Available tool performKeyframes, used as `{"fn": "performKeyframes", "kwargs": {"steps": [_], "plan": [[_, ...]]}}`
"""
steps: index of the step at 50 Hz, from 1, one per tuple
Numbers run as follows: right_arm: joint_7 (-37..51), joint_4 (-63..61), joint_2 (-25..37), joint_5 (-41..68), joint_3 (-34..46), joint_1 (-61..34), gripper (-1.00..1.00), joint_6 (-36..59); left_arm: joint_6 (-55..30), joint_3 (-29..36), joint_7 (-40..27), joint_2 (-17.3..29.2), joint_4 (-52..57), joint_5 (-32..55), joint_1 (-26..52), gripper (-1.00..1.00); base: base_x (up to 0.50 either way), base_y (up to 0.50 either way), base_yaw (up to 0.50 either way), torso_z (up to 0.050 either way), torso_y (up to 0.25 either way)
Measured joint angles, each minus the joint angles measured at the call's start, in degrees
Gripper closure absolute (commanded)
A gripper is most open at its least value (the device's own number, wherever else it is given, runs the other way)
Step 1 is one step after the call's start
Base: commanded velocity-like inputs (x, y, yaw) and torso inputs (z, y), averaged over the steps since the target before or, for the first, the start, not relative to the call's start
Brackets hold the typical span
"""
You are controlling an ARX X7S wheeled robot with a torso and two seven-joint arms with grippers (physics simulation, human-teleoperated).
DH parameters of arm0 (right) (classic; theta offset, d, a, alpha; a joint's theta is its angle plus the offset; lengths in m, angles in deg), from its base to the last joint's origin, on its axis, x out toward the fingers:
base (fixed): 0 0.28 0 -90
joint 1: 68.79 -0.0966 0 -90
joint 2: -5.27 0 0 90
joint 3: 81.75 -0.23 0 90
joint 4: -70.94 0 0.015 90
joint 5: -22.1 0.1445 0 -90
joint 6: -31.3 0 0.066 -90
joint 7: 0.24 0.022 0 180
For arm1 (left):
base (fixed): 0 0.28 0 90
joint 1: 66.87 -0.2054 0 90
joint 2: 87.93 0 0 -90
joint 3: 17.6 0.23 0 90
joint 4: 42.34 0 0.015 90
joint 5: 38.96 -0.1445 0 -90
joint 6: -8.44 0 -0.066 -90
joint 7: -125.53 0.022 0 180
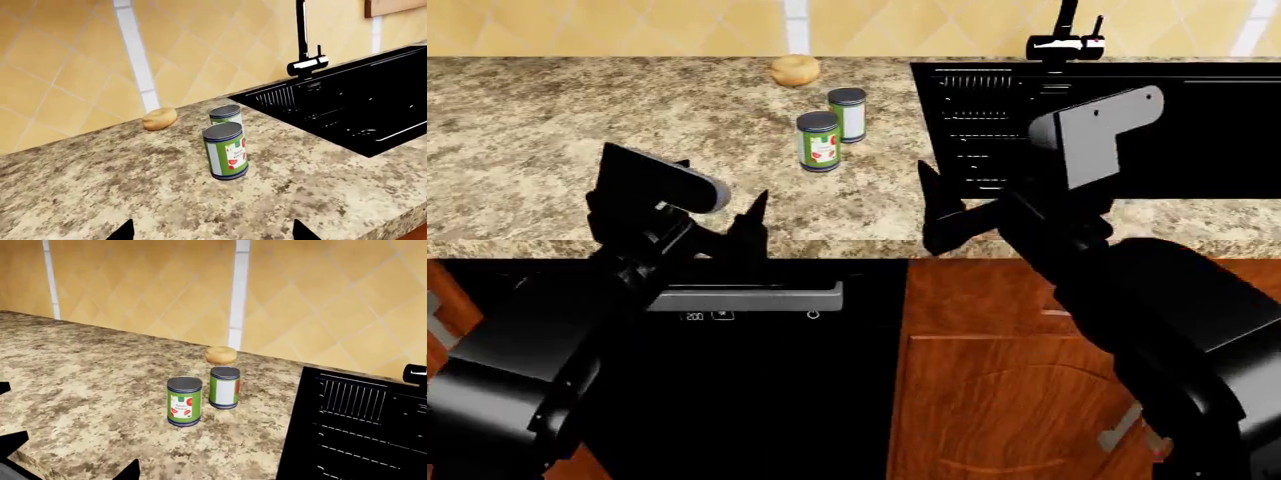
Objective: Pick the cans from the counter and place them in their designated side in the cabinet.
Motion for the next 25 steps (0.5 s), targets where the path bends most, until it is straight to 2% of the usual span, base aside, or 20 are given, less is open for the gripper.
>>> {"fn": "performKeyframes", "kwargs": {"steps": [11,25], "plan": [[-4.8,9.9,-0.5,1.7,1.1,-10.7,-1.0,2.4,-1.9,1.1,3.0,1.3,-8.2,-0.4,10.7,-1.0,0.0,0.0,0.0,0.0,0.0],[-7.6,17.6,-1.4,2.3,1.2,-15.1,-1.0,1.8,-5.8,1.5,4.7,2.3,-13.7,0.0,18.2,-1.0,0.0,0.0,0.0,0.0,0.0]]}}
